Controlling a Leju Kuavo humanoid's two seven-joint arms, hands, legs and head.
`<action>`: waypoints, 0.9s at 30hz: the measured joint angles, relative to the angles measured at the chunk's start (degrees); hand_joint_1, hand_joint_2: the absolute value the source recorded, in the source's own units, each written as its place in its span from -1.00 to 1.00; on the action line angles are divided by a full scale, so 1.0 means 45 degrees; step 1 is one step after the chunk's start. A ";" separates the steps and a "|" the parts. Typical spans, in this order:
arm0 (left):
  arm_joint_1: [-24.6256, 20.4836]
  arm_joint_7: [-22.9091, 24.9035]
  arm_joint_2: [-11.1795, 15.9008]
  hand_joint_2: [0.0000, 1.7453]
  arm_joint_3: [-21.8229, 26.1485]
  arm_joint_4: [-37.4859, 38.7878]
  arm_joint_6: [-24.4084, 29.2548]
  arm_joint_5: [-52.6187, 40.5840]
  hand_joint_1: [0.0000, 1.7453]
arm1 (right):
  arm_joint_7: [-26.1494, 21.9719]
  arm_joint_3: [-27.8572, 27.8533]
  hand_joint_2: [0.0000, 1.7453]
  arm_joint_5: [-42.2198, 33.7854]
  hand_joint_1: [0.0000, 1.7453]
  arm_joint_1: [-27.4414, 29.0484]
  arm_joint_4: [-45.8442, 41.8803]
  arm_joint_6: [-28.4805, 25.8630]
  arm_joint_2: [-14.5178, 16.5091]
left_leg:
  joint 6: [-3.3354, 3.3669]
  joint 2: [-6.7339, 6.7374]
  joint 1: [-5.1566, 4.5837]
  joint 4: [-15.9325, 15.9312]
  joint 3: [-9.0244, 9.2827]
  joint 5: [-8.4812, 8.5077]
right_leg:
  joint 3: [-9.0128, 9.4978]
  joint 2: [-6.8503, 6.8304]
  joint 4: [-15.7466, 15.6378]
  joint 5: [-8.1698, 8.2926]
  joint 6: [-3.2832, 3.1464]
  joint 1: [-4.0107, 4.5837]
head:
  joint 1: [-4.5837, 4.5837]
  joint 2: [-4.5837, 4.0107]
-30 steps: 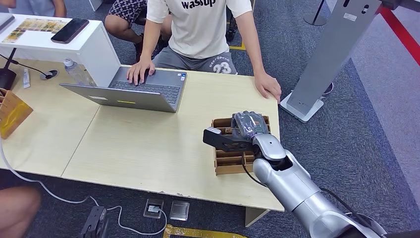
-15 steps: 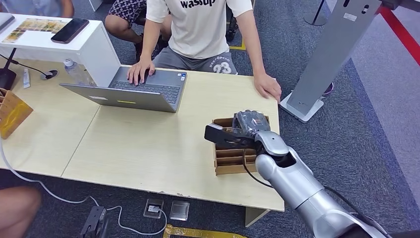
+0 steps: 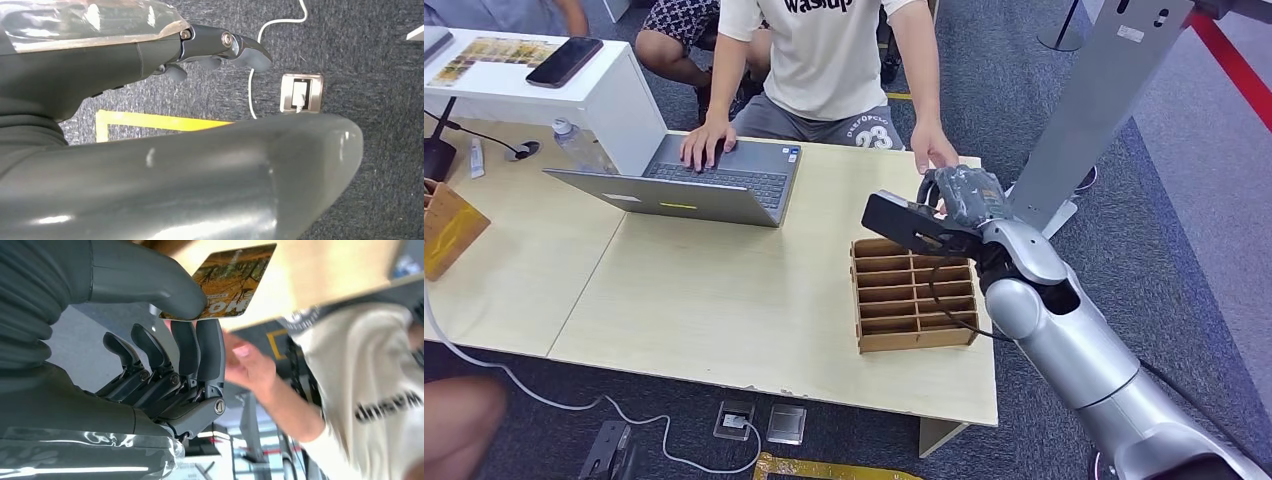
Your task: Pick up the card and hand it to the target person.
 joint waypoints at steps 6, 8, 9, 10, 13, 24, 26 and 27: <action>0.0020 -0.0072 0.0004 -1.00 0.0010 0.0000 -0.0024 0.0041 -1.00 | -0.0870 -0.0390 1.00 0.0537 0.82 0.0067 -0.1096 -0.1581 -0.0214 | 0.0000 0.0001 0.0000 0.0000 -0.0001 0.0000 | -0.0001 0.0001 0.0001 0.0000 0.0000 0.0000 | -0.0004 0.0000; 0.0017 -0.0110 0.0004 -1.00 0.0011 0.0000 -0.0033 0.0041 -1.00 | -0.1429 -0.0497 1.00 0.0746 0.82 0.0153 -0.1203 -0.2346 -0.0215 | 0.0000 0.0000 0.0000 0.0000 -0.0002 0.0000 | -0.0001 0.0001 0.0001 0.0000 0.0000 0.0000 | -0.0002 0.0000; 0.0013 -0.0126 0.0004 -1.00 0.0011 0.0000 -0.0040 0.0040 -1.00 | -0.1726 -0.0549 1.00 0.0866 0.82 0.0206 -0.1220 -0.2744 -0.0215 | 0.0000 0.0000 0.0000 0.0000 -0.0002 0.0000 | -0.0001 0.0001 0.0001 0.0000 0.0000 0.0000 | -0.0001 0.0000; 0.0007 -0.0134 0.0004 -1.00 0.0011 0.0000 -0.0047 0.0039 -1.00 | -0.1951 -0.0596 1.00 0.0968 0.82 0.0253 -0.1211 -0.3042 -0.0215 | 0.0000 -0.0001 0.0000 0.0000 -0.0002 0.0000 | -0.0001 0.0000 0.0001 0.0000 0.0000 0.0000 | 0.0000 0.0000; -0.0010 -0.0143 0.0004 -1.00 0.0011 0.0000 -0.0057 0.0038 -1.00 | -0.2563 -0.0775 1.00 0.1155 0.82 0.0413 -0.1134 -0.3860 -0.0215 | 0.0000 -0.0002 0.0000 0.0000 -0.0003 0.0000 | 0.0000 -0.0001 0.0001 0.0000 0.0000 0.0000 | 0.0007 0.0000; -0.0039 -0.0186 0.0004 -0.50 0.0011 0.0000 -0.0060 -0.0053 -1.00 | -0.3127 -0.1129 1.00 0.1058 0.36 0.1044 -0.0572 -0.4456 -0.0216 | 0.0000 -0.0004 0.0000 0.0000 -0.0010 0.0000 | -0.0005 -0.0003 0.0001 -0.0001 0.0000 0.0000 | 0.0006 0.0000; -0.0029 -0.0216 0.0004 0.50 0.0011 0.0000 -0.0064 -0.0070 -1.00 | -0.3142 -0.1205 1.00 0.0905 -0.55 0.1174 -0.0545 -0.4473 -0.0221 | 0.0000 -0.0004 0.0000 0.0000 -0.0013 0.0000 | -0.0007 -0.0003 0.0001 -0.0001 0.0000 0.0000 | 0.0005 0.0000; -0.0025 -0.0228 0.0004 1.00 0.0011 0.0000 -0.0067 -0.0075 -1.00 | -0.3189 -0.1263 1.00 0.0715 -1.00 0.1249 -0.0543 -0.4473 -0.0225 | 0.0000 -0.0004 0.0000 0.0000 -0.0014 0.0000 | -0.0008 -0.0003 0.0001 -0.0001 0.0000 0.0000 | 0.0005 0.0000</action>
